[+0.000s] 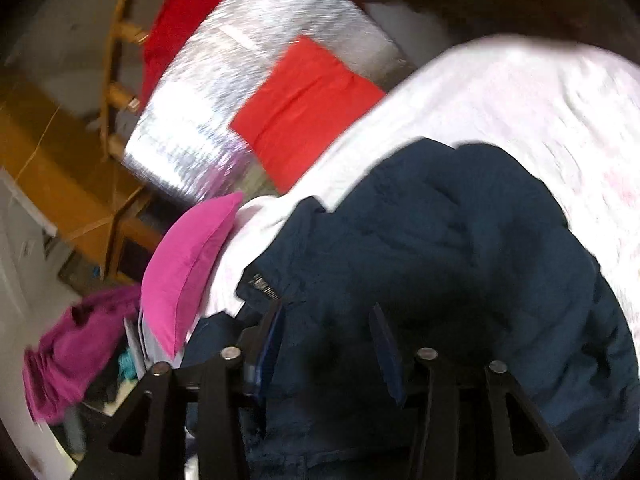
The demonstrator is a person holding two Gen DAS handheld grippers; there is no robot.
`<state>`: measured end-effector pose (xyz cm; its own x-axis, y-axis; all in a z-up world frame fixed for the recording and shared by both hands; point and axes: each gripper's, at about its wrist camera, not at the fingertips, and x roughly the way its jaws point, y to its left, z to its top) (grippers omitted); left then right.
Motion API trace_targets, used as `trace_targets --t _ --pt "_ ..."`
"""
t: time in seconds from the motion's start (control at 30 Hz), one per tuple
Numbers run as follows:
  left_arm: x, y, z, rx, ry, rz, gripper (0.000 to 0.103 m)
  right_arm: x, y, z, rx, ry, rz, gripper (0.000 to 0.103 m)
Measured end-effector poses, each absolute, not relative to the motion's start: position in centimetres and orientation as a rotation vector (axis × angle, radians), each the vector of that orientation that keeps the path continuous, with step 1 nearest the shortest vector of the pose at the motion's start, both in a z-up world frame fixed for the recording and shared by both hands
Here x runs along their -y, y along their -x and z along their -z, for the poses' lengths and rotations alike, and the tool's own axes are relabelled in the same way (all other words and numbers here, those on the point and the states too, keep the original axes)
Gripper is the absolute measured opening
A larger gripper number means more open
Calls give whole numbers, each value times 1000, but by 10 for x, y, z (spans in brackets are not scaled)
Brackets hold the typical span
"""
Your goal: Fold large clothes
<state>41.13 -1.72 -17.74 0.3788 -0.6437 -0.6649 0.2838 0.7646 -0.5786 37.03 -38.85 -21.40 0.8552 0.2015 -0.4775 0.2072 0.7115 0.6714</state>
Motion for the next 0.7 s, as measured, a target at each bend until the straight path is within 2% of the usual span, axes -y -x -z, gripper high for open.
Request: trace_targets --t 0.07,0.17,0.23,0.37,0.53,0.57,0.63,0.7 --pt "-5 -411 169 -994 406 607 75 380 -371 209 -554 -745 -21 67" --pt "-40 -416 170 -965 443 478 75 350 -374 199 -553 -606 -93 72" --pt "-61 -423 181 -989 493 370 75 308 -376 193 -574 -443 -189 73" --pt "-87 -436 210 -1081 611 183 75 255 -373 186 -582 -246 -259 83" --pt "-113 -436 210 -1089 699 80 75 202 -384 183 -620 -46 -267 85" --pt "-117 -435 208 -1085 698 69 75 172 -396 189 -675 126 -263 86" --pt "-123 -431 204 -1073 703 43 75 162 -400 193 -696 188 -260 86" --pt "-138 -429 203 -1067 704 15 75 138 -412 206 -739 377 -228 86"
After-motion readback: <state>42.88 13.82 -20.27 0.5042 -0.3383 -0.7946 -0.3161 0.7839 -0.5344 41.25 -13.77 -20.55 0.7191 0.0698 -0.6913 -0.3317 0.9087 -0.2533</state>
